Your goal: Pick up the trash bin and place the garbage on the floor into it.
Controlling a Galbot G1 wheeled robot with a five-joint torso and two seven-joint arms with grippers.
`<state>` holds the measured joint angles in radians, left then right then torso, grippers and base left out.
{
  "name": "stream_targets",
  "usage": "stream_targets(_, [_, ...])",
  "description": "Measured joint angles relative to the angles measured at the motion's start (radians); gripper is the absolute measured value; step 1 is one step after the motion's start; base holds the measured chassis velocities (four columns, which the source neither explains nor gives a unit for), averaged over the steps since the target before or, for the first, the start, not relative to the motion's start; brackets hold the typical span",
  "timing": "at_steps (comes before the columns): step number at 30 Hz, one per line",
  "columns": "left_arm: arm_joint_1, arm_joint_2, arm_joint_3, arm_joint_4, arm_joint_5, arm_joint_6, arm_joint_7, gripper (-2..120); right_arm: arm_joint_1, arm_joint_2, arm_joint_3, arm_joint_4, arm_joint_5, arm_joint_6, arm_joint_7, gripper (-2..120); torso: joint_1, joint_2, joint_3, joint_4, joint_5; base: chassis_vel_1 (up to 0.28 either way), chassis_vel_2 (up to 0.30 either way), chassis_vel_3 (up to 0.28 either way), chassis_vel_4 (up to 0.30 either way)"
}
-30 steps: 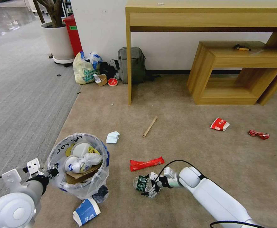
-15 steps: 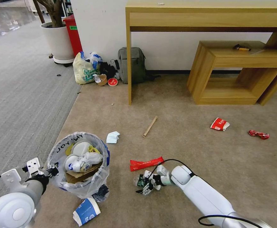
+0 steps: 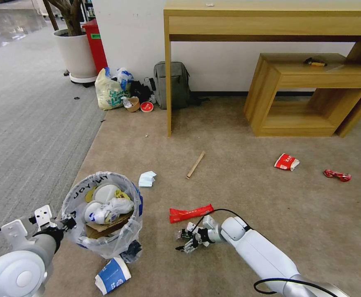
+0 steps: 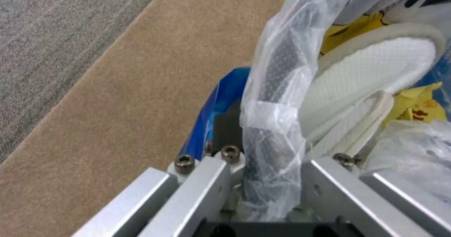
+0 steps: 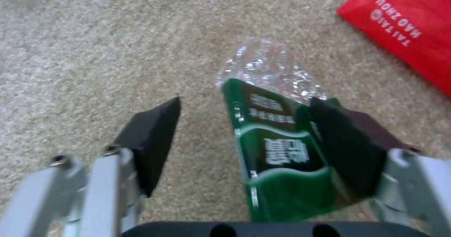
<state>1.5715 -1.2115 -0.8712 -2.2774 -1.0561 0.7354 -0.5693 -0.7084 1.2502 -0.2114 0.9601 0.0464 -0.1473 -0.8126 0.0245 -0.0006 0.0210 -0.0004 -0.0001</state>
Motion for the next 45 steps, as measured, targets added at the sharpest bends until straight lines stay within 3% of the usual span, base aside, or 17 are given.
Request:
stream_targets(6, [-0.001, 0.000, 0.001, 0.000, 0.000, 0.000, 0.000, 0, -0.003, 0.002, 0.014, -0.010, 0.001, 0.002, 0.019, 43, 0.000, 0.000, 0.000, 0.0000, 0.0000, 0.000, 0.000, 0.000, 0.000])
stream_targets(14, [-0.001, 0.000, 0.002, 0.003, 0.001, 0.000, 0.001, 0, -0.014, 0.001, 0.029, -0.009, 0.002, 0.003, 0.042, 21, 0.000, 0.000, 0.000, 0.0001, 0.0001, 0.000, 0.000, 0.000, 0.000])
stream_targets(17, [-0.001, 0.002, 0.003, 0.003, 0.001, 0.000, 0.001, 0, -0.021, 0.001, 0.037, -0.006, 0.002, 0.004, 0.055, 6, 0.000, 0.000, 0.000, 0.0001, 0.0001, 0.000, 0.000, 0.000, 0.000])
stream_targets(20, [0.001, 0.004, 0.003, 0.002, 0.001, 0.000, 0.002, 0, -0.026, 0.000, 0.048, -0.002, 0.002, 0.004, 0.064, 0, 0.000, 0.000, 0.000, 0.0001, 0.0001, 0.000, 0.000, 0.000, 0.000])
stream_targets(26, [0.004, 0.003, 0.005, -0.002, 0.001, 0.000, 0.003, 0, -0.056, -0.024, 0.076, 0.046, 0.016, 0.002, 0.078, 0, 0.000, 0.000, 0.000, 0.0000, 0.0000, 0.000, 0.000, 0.000, 0.000])
stream_targets(30, [0.005, -0.003, 0.013, -0.005, 0.004, 0.000, 0.003, 0, -0.108, -0.090, 0.108, 0.187, 0.086, -0.019, 0.093, 0, 0.000, 0.000, 0.000, -0.0001, 0.0000, 0.000, 0.000, 0.000, 0.000])
stream_targets(38, [0.006, 0.001, 0.009, -0.006, 0.005, 0.000, 0.003, 0, -0.129, -0.117, 0.168, 0.324, 0.134, 0.012, 0.113, 0, 0.000, 0.000, 0.000, 0.0000, 0.0000, 0.000, 0.000, 0.000, 0.000])
stream_targets(45, [0.002, 0.002, 0.022, 0.005, 0.014, 0.000, 0.002, 0, -0.046, -0.107, 0.268, 0.504, 0.257, -0.022, 0.151, 0, 0.000, 0.000, 0.000, 0.0002, 0.0000, 0.000, 0.000, 0.000, 0.000])
